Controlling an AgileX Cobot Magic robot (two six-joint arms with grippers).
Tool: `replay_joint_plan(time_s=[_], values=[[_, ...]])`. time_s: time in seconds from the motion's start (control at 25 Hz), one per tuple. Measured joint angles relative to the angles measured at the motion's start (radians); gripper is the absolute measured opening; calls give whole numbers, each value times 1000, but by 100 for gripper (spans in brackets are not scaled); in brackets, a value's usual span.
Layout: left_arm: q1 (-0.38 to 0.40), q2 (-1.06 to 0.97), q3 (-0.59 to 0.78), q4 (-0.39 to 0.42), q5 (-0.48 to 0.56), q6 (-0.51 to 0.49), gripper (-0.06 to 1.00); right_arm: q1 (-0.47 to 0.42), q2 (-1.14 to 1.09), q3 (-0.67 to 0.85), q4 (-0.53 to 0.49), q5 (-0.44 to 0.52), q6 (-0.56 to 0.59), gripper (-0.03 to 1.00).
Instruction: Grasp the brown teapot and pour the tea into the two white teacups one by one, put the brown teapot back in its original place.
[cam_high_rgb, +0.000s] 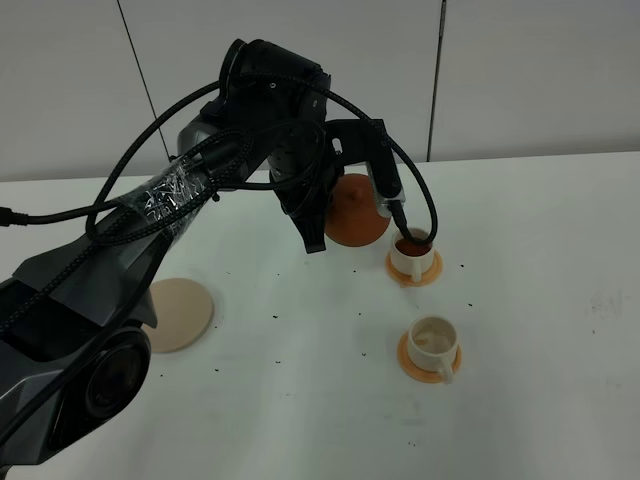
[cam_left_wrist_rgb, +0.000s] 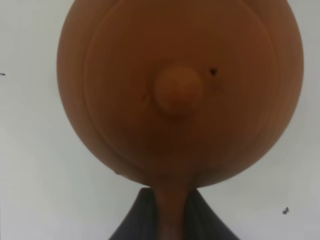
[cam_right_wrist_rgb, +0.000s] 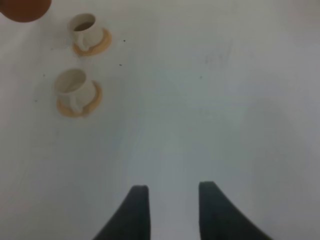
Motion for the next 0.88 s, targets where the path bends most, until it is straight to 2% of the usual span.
replay_joint_plan(time_s=[0.72, 0.88], values=[[22, 0, 0, -3, 0, -19, 17, 0, 0, 0, 3, 0, 1, 24], [22, -23, 0, -25, 0, -33, 17, 0, 0, 0, 3, 0, 1, 24]])
